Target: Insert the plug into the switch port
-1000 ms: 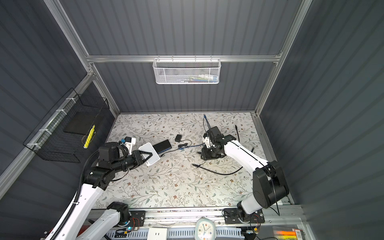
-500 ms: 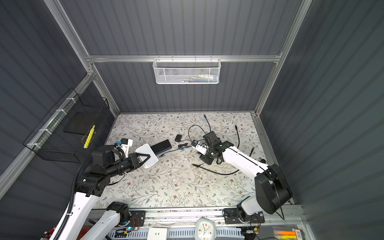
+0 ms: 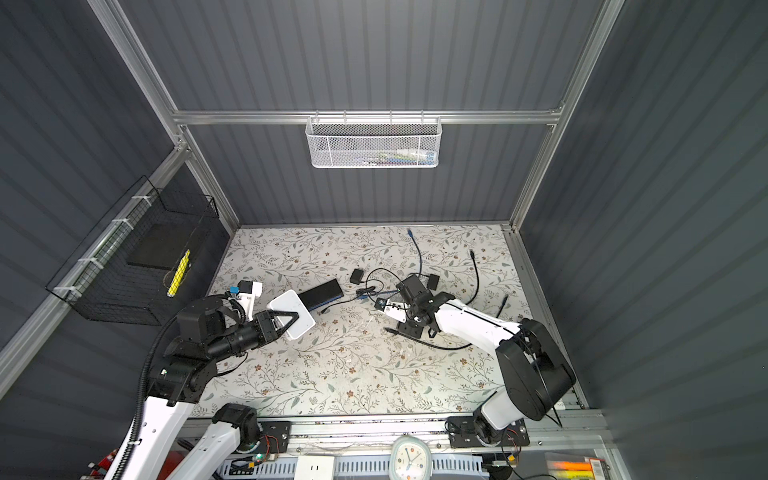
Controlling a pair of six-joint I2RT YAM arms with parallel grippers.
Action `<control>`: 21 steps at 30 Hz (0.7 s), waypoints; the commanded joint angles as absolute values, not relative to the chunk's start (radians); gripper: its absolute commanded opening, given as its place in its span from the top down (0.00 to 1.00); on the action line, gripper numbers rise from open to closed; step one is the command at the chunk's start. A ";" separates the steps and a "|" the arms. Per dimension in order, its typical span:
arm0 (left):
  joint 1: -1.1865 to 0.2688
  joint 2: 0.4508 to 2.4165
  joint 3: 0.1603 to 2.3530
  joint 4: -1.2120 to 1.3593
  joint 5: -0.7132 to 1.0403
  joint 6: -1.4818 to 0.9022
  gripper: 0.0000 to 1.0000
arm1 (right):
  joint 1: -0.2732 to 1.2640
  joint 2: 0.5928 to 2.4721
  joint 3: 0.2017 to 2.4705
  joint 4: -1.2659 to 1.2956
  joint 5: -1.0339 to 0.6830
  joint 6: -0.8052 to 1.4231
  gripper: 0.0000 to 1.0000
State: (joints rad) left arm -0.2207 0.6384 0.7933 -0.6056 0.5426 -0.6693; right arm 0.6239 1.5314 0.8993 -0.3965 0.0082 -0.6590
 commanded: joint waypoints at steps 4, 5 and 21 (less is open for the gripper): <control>-0.215 0.644 0.791 -0.570 0.562 -0.674 1.00 | 0.633 1.569 0.873 -0.347 0.040 -0.687 0.53; -0.216 0.643 0.788 -0.568 0.559 -0.675 1.00 | 0.633 1.571 0.870 -0.341 0.048 -0.690 0.53; -0.215 0.617 0.768 -0.570 0.552 -0.675 1.00 | 0.638 1.595 0.863 -0.310 0.074 -0.710 0.53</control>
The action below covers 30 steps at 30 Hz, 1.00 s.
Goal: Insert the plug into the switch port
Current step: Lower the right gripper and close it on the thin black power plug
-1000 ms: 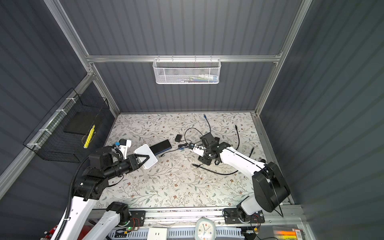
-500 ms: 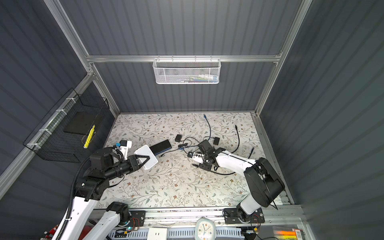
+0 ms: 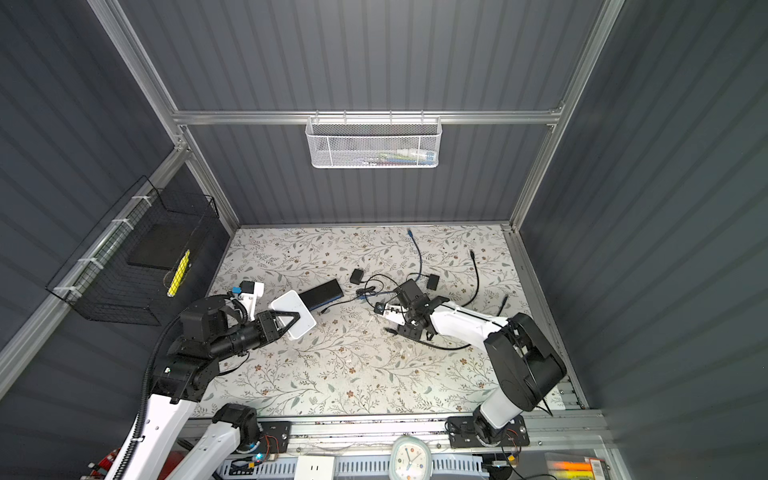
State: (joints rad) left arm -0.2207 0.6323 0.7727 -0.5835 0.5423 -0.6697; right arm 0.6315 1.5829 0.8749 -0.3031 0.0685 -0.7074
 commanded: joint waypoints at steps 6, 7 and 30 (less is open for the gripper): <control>-0.215 0.611 0.765 -0.573 0.546 -0.672 1.00 | 0.639 1.580 0.860 -0.322 0.076 -0.702 0.52; -0.215 0.611 0.765 -0.571 0.546 -0.674 1.00 | 0.640 1.579 0.861 -0.327 0.079 -0.700 0.52; -0.215 0.592 0.767 -0.582 0.540 -0.675 1.00 | 0.655 1.628 0.873 -0.313 0.074 -0.702 0.52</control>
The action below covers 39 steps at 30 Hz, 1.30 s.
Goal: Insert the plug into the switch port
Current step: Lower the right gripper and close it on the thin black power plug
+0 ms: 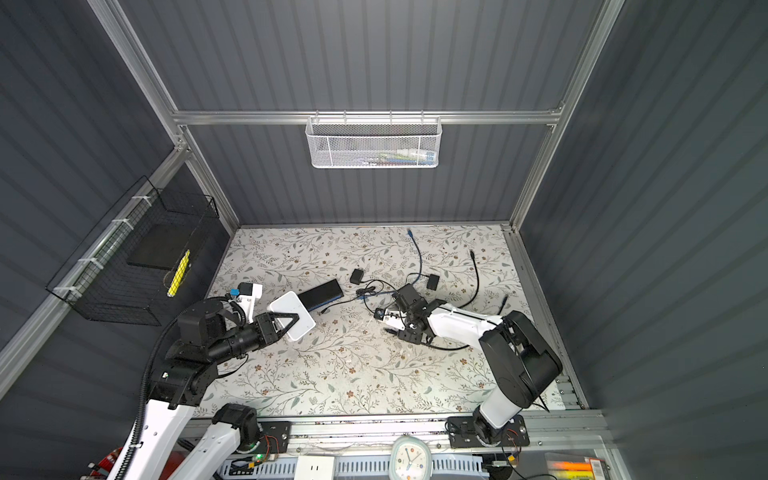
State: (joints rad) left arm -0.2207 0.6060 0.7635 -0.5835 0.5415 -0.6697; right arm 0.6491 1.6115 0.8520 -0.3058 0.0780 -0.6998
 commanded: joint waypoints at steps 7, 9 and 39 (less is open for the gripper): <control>-0.215 0.589 0.769 -0.589 0.535 -0.672 1.00 | 0.656 1.643 0.891 -0.311 0.061 -0.711 0.52; -0.215 0.586 0.768 -0.589 0.535 -0.672 1.00 | 0.659 1.647 0.898 -0.311 0.054 -0.717 0.52; -0.215 0.549 0.773 -0.623 0.508 -0.676 1.00 | 0.675 1.718 0.912 -0.316 -0.006 -0.720 0.61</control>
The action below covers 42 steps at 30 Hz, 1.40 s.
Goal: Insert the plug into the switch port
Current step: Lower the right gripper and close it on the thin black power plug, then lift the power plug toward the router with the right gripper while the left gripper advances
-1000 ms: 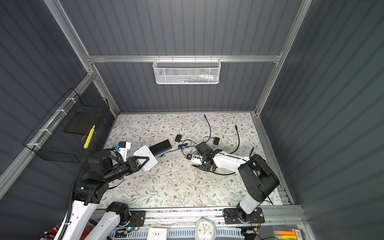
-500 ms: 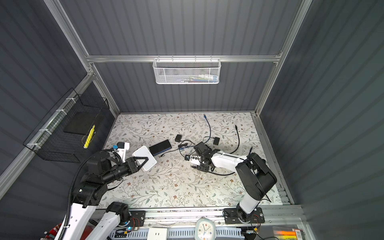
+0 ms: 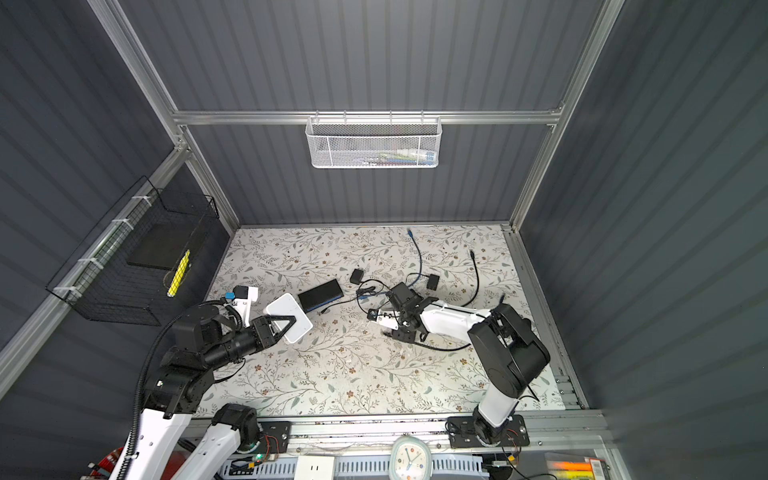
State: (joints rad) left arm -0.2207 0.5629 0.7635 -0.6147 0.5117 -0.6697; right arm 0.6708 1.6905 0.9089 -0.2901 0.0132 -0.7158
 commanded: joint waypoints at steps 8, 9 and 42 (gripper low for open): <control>-0.216 0.549 0.773 -0.626 0.509 -0.675 1.00 | 0.672 1.738 0.927 -0.312 -0.028 -0.719 0.65; -0.215 0.548 0.773 -0.626 0.507 -0.675 1.00 | 0.672 1.742 0.929 -0.313 -0.032 -0.719 0.65; -0.215 0.616 0.762 -0.557 0.522 -0.677 1.00 | 0.616 1.668 0.996 -0.310 -0.182 -0.619 1.00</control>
